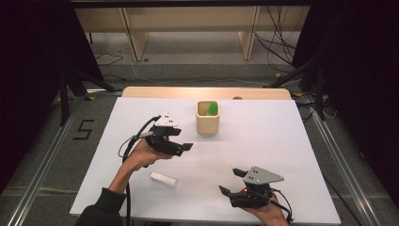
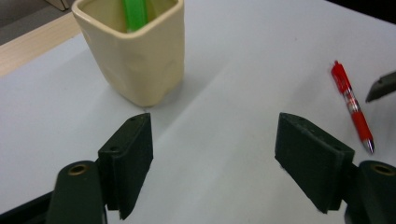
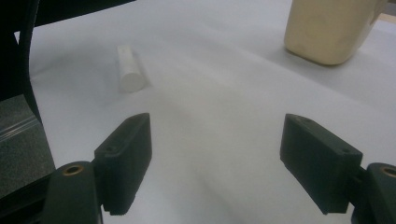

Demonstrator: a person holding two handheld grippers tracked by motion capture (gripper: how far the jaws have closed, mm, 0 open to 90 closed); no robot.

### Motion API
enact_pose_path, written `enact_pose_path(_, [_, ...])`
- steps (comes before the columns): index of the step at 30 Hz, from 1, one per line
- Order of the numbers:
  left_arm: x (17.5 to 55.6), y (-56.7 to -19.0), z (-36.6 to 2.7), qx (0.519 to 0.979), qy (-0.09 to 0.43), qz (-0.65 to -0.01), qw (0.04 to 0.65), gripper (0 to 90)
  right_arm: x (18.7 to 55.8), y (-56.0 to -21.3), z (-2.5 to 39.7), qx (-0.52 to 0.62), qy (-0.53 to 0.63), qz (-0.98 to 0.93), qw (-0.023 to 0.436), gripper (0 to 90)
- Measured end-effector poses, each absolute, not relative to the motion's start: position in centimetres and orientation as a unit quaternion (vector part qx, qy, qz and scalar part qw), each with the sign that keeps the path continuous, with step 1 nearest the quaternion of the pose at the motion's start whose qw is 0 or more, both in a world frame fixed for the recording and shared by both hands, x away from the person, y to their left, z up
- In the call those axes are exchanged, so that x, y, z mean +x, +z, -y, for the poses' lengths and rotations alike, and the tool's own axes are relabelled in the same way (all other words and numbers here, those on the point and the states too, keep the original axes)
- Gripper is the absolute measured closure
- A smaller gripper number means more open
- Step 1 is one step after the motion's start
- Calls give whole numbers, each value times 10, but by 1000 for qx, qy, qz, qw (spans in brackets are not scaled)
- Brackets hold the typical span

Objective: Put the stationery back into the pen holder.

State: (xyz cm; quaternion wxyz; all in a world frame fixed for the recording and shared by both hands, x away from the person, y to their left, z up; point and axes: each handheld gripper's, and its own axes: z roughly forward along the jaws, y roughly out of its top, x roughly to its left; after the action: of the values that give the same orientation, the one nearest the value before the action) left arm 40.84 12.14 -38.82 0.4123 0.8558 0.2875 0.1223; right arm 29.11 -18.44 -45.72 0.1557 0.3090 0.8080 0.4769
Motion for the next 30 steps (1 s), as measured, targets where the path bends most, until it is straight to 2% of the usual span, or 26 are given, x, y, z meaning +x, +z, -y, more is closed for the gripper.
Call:
enact_pose_path(10, [389, -399, -144, 877, 123, -270, 378, 262, 289, -456, 184, 305, 479, -807, 160, 259])
enact_pose_path(17, [381, -406, -148, 902, 122, -244, 335, 256, 290, -456, 185, 305, 479, -807, 160, 259])
enact_pose_path(30, [373, -416, -162, 924, 103, -224, 292, 247, 289, -455, 184, 304, 478, -808, 160, 259])
